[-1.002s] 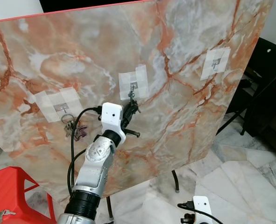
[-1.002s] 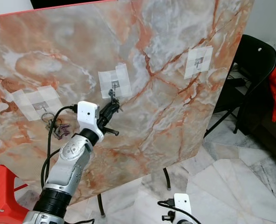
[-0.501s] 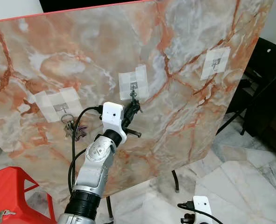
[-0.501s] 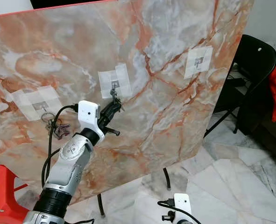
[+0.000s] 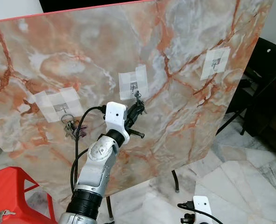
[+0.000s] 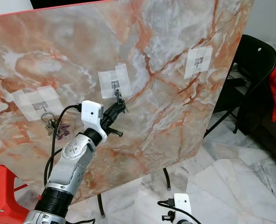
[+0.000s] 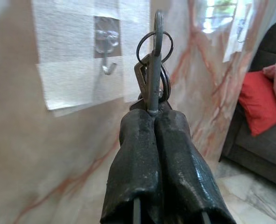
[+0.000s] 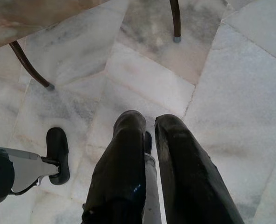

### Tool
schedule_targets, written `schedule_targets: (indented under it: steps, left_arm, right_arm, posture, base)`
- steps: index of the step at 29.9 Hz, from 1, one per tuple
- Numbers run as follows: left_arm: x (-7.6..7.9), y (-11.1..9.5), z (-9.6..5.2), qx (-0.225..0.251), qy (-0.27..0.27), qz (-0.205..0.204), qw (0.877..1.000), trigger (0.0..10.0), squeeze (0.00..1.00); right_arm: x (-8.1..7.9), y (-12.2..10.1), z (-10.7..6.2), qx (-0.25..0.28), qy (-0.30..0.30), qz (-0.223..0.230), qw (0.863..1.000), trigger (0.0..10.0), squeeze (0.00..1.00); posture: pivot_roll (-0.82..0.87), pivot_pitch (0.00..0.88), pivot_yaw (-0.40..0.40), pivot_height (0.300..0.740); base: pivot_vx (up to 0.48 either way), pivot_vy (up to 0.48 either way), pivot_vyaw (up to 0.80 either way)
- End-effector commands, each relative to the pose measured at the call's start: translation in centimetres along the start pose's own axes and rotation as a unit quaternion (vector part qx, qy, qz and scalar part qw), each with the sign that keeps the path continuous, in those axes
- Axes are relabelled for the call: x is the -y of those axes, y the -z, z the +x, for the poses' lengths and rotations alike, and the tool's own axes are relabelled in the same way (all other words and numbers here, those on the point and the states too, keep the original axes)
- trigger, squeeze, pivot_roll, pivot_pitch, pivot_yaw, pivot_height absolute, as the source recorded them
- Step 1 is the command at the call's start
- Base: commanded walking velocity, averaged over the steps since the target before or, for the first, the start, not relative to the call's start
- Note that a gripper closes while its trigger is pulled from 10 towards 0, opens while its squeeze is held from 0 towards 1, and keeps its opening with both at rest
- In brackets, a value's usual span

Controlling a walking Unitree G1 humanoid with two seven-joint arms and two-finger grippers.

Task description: Hang keys on a hook

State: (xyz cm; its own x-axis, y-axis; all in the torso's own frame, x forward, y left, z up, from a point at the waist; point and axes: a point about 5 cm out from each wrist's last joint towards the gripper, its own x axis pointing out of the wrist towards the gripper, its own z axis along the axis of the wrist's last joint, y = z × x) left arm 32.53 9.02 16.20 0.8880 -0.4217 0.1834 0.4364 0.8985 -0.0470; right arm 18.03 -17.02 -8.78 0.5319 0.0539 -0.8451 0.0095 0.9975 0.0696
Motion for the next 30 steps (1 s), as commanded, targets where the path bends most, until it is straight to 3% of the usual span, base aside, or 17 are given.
schedule_targets:
  steps: [1, 8, 30]
  left_arm:
    - [-0.17, -0.88, 0.39, 0.016, -0.002, 0.013, 1.0, 10.0, 0.0]
    - [-0.64, -1.18, 0.51, 0.024, -0.021, 0.015, 0.999, 10.0, 0.0]
    - [-0.05, -1.09, 0.63, 0.021, 0.002, 0.01, 1.0, 10.0, 0.0]
  right_arm:
    - [-0.06, -0.09, 0.02, 0.0, -0.002, -0.001, 1.0, 10.0, 0.0]
    - [-0.03, -0.12, 0.02, 0.0, -0.001, -0.001, 1.0, 10.0, 0.0]
    - [-0.04, -0.14, 0.03, 0.0, -0.001, 0.0, 1.0, 10.0, 0.0]
  posture:
    - [-0.01, 0.0, -0.007, 0.74]
    - [0.0, 0.0, -0.009, 0.74]
    - [-0.01, 0.0, -0.007, 0.74]
  base:
    - [0.0, 0.0, 0.0]
    - [0.0, 0.0, 0.0]
    - [0.0, 0.0, 0.0]
